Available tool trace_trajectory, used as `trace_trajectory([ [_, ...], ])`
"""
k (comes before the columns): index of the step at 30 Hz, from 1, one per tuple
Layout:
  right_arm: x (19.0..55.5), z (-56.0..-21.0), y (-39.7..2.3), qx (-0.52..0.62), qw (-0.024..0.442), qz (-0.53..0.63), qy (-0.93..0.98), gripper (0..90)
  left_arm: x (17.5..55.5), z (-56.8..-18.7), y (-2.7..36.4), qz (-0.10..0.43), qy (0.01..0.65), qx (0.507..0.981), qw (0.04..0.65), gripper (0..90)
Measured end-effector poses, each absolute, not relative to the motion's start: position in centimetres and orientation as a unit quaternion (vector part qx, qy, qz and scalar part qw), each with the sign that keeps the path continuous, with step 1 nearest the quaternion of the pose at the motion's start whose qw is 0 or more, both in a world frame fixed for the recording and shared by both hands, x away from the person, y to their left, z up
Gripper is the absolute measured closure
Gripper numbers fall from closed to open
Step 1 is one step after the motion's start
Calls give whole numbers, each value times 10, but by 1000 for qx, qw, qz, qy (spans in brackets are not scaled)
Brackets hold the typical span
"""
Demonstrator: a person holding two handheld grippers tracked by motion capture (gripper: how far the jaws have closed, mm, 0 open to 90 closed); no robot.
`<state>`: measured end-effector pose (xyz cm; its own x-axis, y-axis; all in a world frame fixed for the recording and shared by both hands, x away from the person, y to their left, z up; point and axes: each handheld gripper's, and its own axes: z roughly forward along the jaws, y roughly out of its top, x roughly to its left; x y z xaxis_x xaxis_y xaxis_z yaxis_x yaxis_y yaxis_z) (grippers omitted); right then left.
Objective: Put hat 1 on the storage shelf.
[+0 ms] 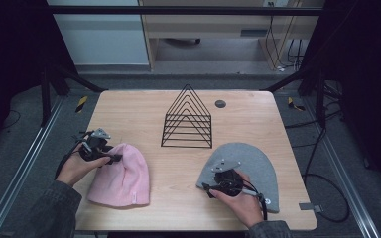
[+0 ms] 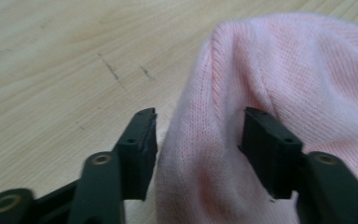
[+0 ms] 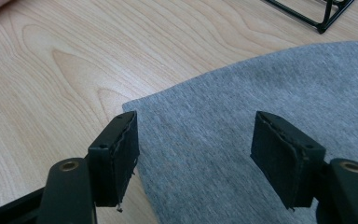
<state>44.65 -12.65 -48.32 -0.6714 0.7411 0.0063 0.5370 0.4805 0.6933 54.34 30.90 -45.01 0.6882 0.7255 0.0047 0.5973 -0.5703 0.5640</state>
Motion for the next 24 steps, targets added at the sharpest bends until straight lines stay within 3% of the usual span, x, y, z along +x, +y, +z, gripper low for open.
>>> trace_trajectory([
  [4,446,-481,-126,376,153,350,844,319,541,-450,305,109,371,883,265,740],
  [6,446,-479,-125,375,157,352,843,317,538,-447,305,118,375,878,272,790],
  [24,451,-453,-86,319,158,375,856,296,483,-341,276,214,322,868,311,815],
])
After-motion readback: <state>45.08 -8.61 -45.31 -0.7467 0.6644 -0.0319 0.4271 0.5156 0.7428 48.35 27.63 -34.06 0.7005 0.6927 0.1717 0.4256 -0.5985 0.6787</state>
